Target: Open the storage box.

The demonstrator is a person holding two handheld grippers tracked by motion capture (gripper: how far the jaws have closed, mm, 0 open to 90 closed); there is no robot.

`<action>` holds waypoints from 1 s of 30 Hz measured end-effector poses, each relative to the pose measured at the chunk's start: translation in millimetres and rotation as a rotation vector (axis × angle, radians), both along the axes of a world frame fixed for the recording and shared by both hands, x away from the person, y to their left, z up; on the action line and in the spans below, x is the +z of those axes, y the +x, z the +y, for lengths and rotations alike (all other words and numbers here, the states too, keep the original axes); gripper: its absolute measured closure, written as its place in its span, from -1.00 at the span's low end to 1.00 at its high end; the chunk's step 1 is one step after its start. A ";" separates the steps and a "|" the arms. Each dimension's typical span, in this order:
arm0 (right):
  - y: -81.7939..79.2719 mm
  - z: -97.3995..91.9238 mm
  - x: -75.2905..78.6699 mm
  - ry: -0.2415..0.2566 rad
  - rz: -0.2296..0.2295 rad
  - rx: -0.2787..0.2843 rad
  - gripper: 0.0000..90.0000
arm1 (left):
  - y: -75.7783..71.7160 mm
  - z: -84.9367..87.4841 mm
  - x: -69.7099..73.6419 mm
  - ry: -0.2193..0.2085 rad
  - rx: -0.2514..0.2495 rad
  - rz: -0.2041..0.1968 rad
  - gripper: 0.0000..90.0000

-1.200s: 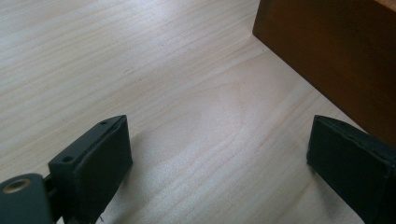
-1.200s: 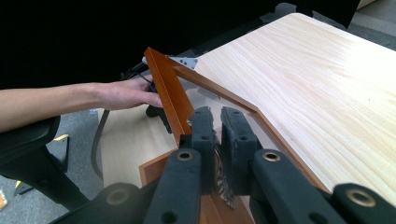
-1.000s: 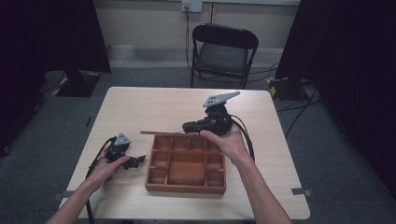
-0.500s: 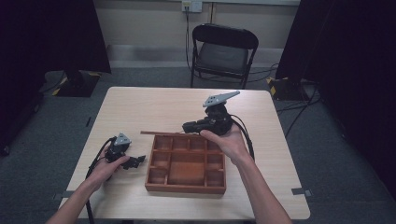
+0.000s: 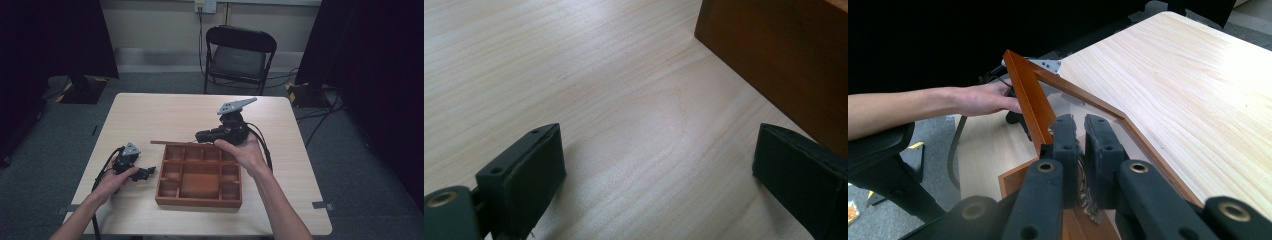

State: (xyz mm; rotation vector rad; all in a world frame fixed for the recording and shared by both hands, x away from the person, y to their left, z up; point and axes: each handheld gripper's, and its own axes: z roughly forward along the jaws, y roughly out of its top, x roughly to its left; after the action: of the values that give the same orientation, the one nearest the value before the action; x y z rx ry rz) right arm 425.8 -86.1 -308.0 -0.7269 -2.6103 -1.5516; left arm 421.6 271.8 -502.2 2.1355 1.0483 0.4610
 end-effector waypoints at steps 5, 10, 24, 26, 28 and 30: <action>0.0 -0.1 -0.1 0.001 0.001 0.002 0.87 | -0.1 -0.1 -0.1 -0.003 0.000 0.003 -0.87; 0.0 -0.1 -0.2 0.001 0.000 0.003 0.87 | 0.0 0.0 0.0 0.000 0.000 0.000 -0.87; 0.4 -0.2 -0.5 0.002 0.008 0.003 0.87 | 0.0 0.0 0.0 0.000 0.000 0.001 -0.87; 0.7 -0.2 -0.4 0.003 0.013 0.001 0.87 | 0.0 0.0 0.0 0.000 0.000 0.000 -0.87; 0.7 -0.1 -0.1 0.001 0.010 0.001 0.87 | 0.0 0.0 0.0 0.000 0.000 0.000 -0.87; 1.0 -0.3 -0.2 0.002 0.012 0.002 0.87 | 0.0 0.0 0.0 0.000 0.000 0.000 -0.87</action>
State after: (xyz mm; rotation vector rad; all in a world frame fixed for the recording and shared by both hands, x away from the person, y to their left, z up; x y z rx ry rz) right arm 426.7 -86.4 -308.2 -0.7308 -2.5998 -1.5443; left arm 421.6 271.8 -502.2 2.1356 1.0478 0.4610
